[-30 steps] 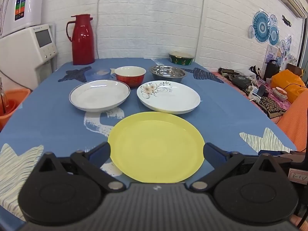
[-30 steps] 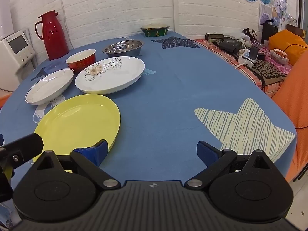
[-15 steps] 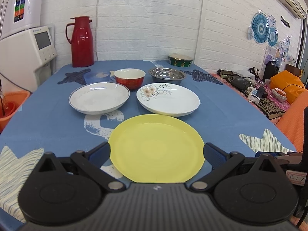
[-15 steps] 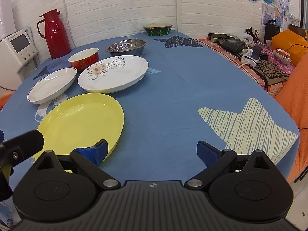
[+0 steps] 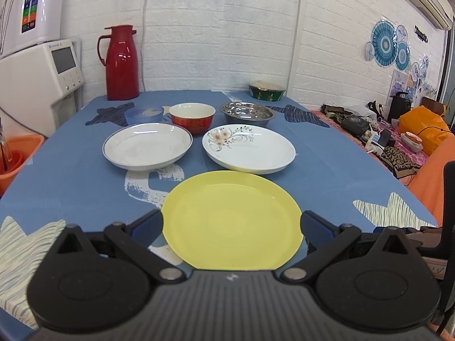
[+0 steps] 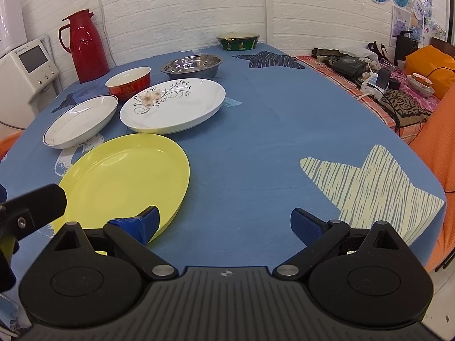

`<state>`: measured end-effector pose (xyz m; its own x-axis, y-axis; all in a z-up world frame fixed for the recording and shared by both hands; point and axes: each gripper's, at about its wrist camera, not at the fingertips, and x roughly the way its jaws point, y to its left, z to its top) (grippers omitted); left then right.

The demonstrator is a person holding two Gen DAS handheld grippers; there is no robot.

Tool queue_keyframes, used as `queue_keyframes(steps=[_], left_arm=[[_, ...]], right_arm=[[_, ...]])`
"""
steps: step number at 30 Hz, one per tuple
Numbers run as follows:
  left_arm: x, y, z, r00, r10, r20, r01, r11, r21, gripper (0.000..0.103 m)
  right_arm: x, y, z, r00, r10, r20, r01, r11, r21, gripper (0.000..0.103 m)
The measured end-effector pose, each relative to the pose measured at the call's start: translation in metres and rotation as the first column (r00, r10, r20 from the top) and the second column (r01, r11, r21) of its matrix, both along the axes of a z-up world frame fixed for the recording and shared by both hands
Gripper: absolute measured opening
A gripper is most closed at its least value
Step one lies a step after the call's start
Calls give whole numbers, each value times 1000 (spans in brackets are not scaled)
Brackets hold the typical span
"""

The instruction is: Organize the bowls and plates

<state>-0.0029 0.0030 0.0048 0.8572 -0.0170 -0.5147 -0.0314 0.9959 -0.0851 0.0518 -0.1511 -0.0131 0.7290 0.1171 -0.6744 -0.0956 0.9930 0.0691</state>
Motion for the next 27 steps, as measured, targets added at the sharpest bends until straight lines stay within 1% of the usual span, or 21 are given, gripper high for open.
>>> queue_keyframes(steps=[27], left_arm=[[-1,1,-4,1000,-6,1,6,1000,-6,102]], right_arm=[[-1,7,-2,1000,12,-8,-12,1000,-8,87]])
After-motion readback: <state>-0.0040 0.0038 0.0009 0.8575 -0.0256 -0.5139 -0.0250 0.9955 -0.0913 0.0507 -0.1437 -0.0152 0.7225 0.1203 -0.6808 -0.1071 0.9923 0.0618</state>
